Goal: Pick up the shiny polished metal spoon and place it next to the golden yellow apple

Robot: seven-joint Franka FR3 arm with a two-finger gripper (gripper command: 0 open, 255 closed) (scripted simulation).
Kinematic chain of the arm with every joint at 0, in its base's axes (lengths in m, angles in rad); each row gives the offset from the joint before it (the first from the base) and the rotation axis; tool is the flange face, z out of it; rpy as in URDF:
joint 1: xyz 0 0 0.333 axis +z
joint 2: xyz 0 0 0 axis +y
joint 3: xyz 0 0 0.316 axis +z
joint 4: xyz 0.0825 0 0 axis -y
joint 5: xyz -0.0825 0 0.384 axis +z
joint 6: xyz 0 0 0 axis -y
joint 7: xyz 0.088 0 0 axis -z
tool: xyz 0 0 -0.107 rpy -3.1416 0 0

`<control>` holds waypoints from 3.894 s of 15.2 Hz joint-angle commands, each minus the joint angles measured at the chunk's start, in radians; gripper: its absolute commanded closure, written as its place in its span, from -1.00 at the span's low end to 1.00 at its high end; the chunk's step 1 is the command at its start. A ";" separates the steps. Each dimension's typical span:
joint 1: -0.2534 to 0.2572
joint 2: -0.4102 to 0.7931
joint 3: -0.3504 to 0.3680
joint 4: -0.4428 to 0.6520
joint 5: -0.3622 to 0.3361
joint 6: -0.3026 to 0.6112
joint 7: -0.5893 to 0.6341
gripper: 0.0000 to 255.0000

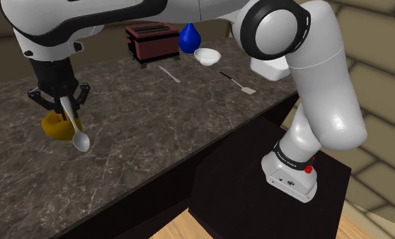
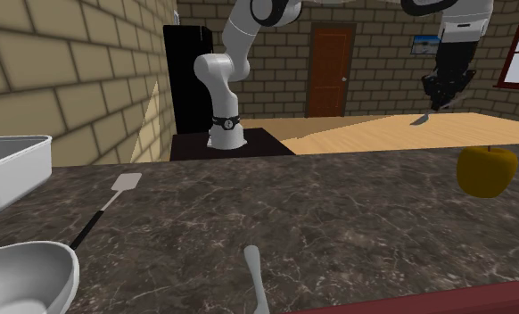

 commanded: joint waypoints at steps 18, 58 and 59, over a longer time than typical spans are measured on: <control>0.008 0.086 -0.008 -0.102 -0.008 0.187 -0.015 1.00; -0.004 0.123 -0.013 -0.130 -0.009 0.248 -0.038 -1.00; -0.004 0.123 -0.013 -0.130 -0.009 0.248 -0.038 -1.00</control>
